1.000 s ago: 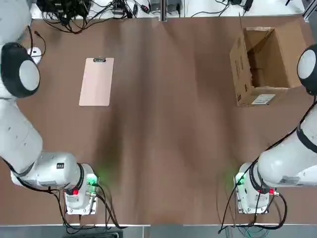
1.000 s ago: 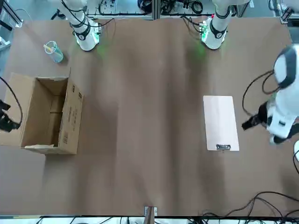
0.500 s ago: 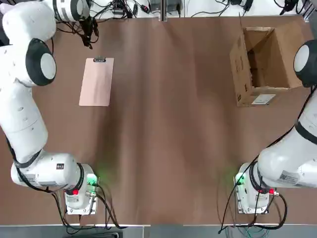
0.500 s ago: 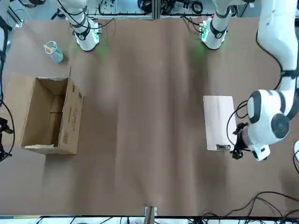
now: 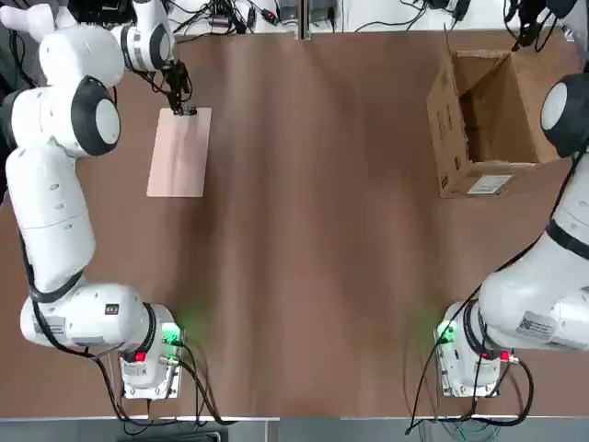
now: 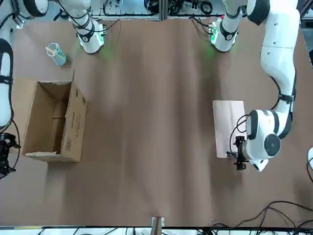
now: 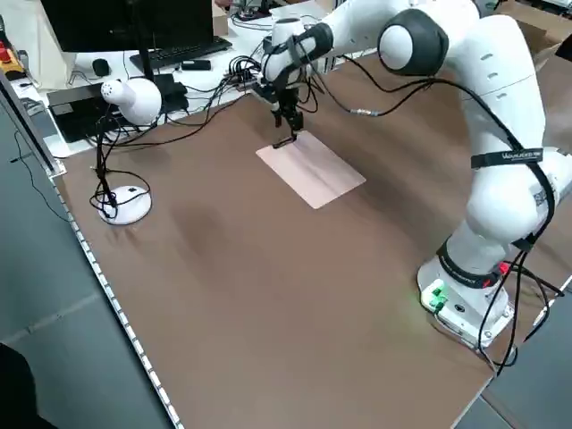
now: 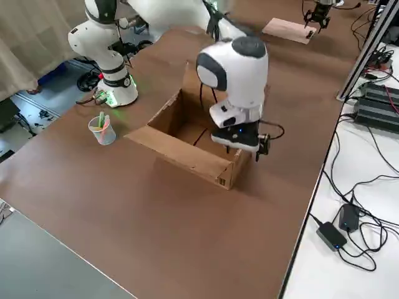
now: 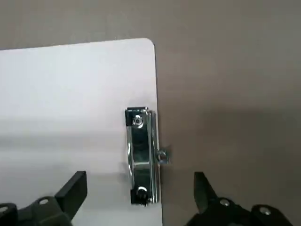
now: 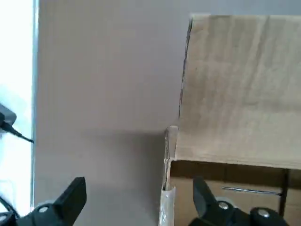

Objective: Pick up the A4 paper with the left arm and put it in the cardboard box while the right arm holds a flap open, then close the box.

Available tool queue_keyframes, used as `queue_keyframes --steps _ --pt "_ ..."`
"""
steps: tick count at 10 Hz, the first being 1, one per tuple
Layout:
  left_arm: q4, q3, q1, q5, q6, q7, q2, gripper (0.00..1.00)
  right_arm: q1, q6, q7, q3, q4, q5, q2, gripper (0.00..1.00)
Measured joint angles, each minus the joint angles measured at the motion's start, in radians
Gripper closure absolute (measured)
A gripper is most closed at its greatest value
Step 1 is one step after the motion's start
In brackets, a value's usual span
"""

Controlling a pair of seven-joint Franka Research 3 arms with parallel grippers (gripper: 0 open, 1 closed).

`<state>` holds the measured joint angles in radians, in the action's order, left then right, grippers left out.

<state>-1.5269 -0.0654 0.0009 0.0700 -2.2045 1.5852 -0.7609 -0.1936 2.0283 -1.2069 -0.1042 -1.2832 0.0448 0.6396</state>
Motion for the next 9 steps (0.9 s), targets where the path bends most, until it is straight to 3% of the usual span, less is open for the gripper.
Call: queue_keyframes --steps 6,8,9 --pt "-0.003 0.002 0.002 0.052 -0.051 0.007 -0.054 0.00 -0.001 0.048 -0.026 0.000 -0.059 0.000 0.002 0.01" --pt "-0.002 0.002 0.002 0.053 -0.052 0.007 -0.054 0.03 -0.001 0.049 -0.027 0.000 -0.068 -0.003 0.004 0.14" --pt "0.002 0.002 0.002 0.053 -0.058 0.007 -0.054 0.19 -0.001 0.050 -0.027 0.000 -0.070 -0.004 0.008 0.32"
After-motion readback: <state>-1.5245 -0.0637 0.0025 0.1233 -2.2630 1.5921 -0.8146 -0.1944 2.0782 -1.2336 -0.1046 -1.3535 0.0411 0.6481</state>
